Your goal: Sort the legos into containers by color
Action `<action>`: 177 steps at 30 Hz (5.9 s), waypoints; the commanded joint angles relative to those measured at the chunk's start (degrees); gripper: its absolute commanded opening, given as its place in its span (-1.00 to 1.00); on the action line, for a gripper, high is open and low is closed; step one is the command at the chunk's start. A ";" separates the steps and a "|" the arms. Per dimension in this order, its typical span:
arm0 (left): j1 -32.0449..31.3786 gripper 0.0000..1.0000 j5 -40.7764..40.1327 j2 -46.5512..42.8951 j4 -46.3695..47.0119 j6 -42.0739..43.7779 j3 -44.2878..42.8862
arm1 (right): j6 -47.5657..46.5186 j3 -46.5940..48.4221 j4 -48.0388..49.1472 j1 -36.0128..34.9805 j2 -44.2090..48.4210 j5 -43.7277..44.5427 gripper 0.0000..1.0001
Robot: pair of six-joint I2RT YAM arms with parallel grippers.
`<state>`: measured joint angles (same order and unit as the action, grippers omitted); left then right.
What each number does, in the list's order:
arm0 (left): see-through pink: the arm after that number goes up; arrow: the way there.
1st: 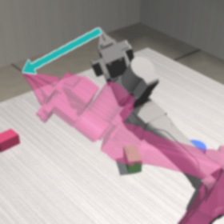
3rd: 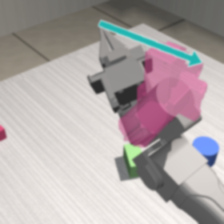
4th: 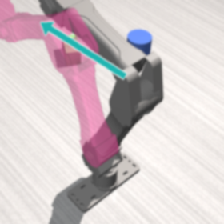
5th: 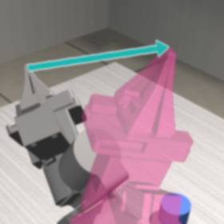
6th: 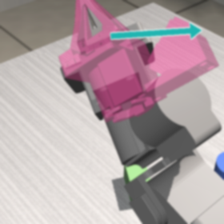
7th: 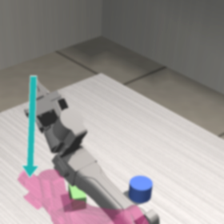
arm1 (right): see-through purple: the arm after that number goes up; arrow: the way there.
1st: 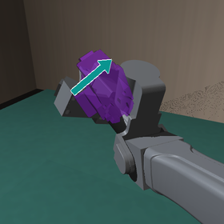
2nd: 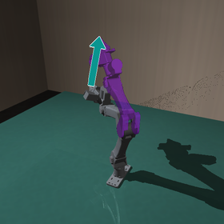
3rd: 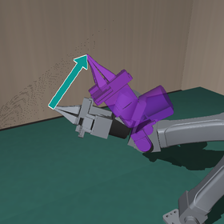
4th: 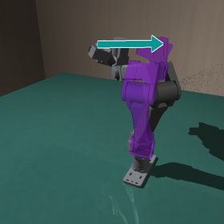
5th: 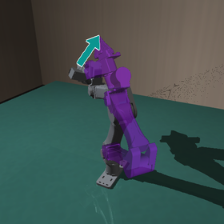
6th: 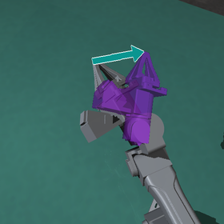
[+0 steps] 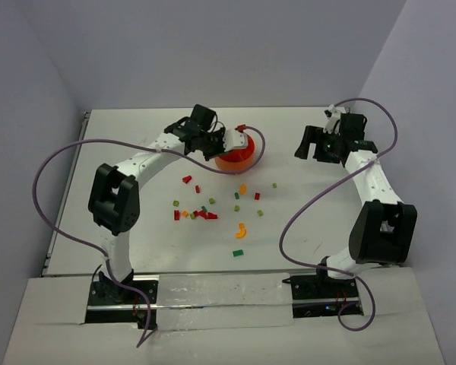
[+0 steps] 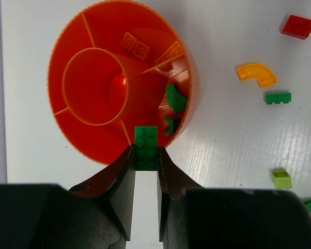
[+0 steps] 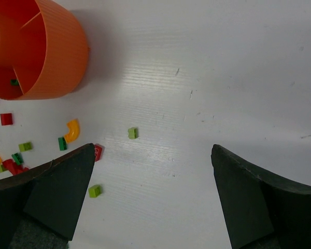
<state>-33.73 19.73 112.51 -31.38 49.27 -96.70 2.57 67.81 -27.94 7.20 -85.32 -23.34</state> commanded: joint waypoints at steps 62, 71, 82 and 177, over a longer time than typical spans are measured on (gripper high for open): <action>18.17 0.07 0.75 -30.85 9.85 -51.73 20.41 | 19.68 -7.00 17.82 -39.77 -12.90 34.54 0.44; 18.17 0.08 1.06 -29.24 10.34 -51.64 20.02 | 19.84 -5.22 18.38 -41.06 -16.02 35.22 0.43; 18.26 0.08 0.56 -29.02 9.85 -50.57 19.69 | 19.76 -5.37 15.49 -43.17 -20.04 36.54 0.21; 1.32 0.20 6.38 -25.21 16.61 -42.95 34.53 | 12.95 14.58 2.48 -26.76 -8.43 28.47 0.98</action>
<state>-30.43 23.71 86.78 -21.00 1.75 -61.21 15.43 83.13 -24.08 -21.53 -97.98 5.05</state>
